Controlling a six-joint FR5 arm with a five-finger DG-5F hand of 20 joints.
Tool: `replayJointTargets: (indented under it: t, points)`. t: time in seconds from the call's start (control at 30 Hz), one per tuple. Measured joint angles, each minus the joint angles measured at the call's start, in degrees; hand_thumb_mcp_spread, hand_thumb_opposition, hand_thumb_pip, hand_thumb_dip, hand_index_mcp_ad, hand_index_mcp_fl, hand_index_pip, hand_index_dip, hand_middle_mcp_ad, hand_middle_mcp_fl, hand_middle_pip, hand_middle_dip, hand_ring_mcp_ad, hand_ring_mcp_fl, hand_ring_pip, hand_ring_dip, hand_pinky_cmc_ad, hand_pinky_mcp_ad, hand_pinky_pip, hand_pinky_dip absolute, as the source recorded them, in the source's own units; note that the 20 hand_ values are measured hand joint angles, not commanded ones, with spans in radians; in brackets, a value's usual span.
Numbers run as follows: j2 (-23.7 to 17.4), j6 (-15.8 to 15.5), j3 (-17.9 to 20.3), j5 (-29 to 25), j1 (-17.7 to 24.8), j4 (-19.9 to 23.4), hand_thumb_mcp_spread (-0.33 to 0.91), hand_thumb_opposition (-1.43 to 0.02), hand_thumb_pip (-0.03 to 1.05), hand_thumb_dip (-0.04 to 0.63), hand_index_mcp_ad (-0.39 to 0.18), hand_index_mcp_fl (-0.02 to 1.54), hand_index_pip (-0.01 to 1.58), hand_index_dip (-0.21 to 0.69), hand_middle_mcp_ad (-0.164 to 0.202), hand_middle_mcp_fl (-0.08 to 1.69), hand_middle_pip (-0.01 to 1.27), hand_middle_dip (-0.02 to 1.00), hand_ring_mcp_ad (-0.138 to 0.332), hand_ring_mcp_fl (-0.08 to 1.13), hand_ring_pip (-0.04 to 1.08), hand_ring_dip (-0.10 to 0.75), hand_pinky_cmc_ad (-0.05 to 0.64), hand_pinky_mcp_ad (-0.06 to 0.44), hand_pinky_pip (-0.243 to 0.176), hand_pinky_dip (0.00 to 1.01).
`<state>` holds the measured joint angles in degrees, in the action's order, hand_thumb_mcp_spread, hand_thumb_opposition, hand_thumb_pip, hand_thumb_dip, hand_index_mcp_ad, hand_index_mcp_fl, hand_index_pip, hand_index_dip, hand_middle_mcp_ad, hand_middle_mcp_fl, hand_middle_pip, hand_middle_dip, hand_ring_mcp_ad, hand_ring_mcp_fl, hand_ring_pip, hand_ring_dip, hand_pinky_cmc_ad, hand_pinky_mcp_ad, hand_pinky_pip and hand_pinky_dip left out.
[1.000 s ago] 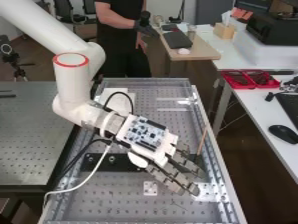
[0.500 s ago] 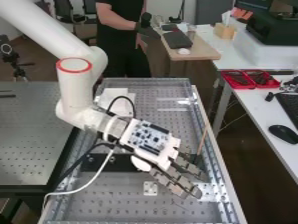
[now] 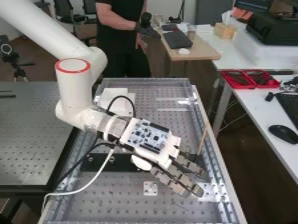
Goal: Grab the drill bit and place it in the clear container
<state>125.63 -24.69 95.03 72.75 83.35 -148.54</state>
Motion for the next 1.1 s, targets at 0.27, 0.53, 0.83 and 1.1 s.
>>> replayJointTargets:
  t: [0.27,0.53,0.83,1.1]
  points:
    - [0.21,-0.14,-0.33,0.25,-0.17,-0.34,0.53,-0.78,0.53,0.220,-0.126,0.28,1.40,0.394,0.049,0.21,0.11,0.32,0.199,0.06,0.09,0.113,0.356,0.166,-0.012,0.20]
    - [0.01,-0.29,0.09,0.35,-0.33,0.25,0.54,-0.78,0.53,0.223,-0.129,0.30,1.31,0.328,0.051,0.21,0.11,0.32,0.195,0.07,0.10,0.122,0.356,0.166,-0.010,0.19]
    - [-0.60,0.16,1.06,0.86,-0.44,1.39,0.58,-0.84,0.52,0.223,-0.157,0.51,1.23,0.283,0.049,0.21,0.11,0.32,0.199,0.08,0.09,0.127,0.356,0.166,0.002,0.20]
    - [-0.70,-0.45,0.94,1.32,-0.51,1.37,0.67,-0.94,0.50,0.223,-0.185,0.60,1.20,0.267,0.051,0.28,0.11,0.32,0.199,0.10,0.09,0.127,0.358,0.166,0.003,0.20]
